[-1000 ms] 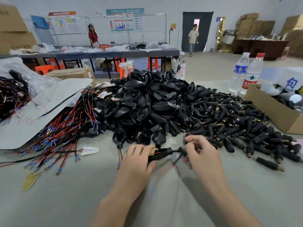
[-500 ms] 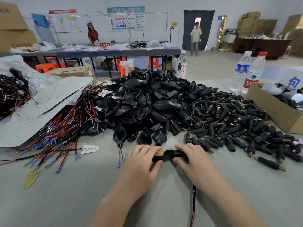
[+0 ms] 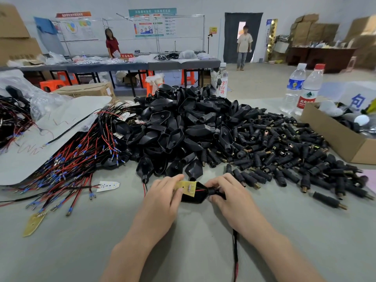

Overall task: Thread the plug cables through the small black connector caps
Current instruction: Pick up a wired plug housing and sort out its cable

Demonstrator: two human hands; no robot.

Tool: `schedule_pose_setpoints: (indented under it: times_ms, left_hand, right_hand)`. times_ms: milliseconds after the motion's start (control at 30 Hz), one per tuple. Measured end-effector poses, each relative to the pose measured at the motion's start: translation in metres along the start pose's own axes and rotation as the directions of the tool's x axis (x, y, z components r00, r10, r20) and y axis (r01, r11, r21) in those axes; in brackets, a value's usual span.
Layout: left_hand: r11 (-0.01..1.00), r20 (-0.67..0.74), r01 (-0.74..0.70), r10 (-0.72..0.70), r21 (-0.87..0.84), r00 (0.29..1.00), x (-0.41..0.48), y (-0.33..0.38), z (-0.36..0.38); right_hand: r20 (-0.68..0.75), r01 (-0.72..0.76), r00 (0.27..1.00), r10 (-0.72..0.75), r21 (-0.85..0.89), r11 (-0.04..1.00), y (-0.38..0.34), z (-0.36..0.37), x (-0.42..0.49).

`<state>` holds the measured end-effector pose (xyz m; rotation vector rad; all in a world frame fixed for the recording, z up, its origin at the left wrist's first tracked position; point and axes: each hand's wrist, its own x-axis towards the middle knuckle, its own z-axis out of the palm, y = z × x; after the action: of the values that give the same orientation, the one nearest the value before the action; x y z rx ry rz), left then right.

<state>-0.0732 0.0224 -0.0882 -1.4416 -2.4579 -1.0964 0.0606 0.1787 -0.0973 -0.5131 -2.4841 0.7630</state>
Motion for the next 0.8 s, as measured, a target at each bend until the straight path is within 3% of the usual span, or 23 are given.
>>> schedule_pose_setpoints:
  times_ms: [167, 367, 600, 800]
  left_hand:
    - [0.978, -0.094, 0.071, -0.091, -0.195, 0.991, 0.002, 0.005, -0.001]
    - [0.829, 0.001, 0.242, -0.28, -0.504, 0.96, 0.001, 0.012, 0.0]
    - [0.87, -0.033, 0.192, -0.232, -0.454, 0.972, 0.003, 0.008, -0.006]
    - [0.91, -0.101, 0.013, -0.06, -0.414, 0.993, 0.0, 0.013, -0.002]
  right_hand:
    - [-0.019, 0.013, 1.0, -0.013, 0.01, 1.0, 0.002, 0.003, 0.002]
    - [-0.062, 0.027, 0.998, -0.021, 0.086, 0.996, 0.0, 0.005, 0.003]
    - [-0.029, 0.009, 1.0, -0.005, 0.117, 0.993, 0.003, 0.003, 0.004]
    - [-0.019, 0.027, 1.0, -0.025, 0.125, 0.992, 0.006, 0.001, 0.003]
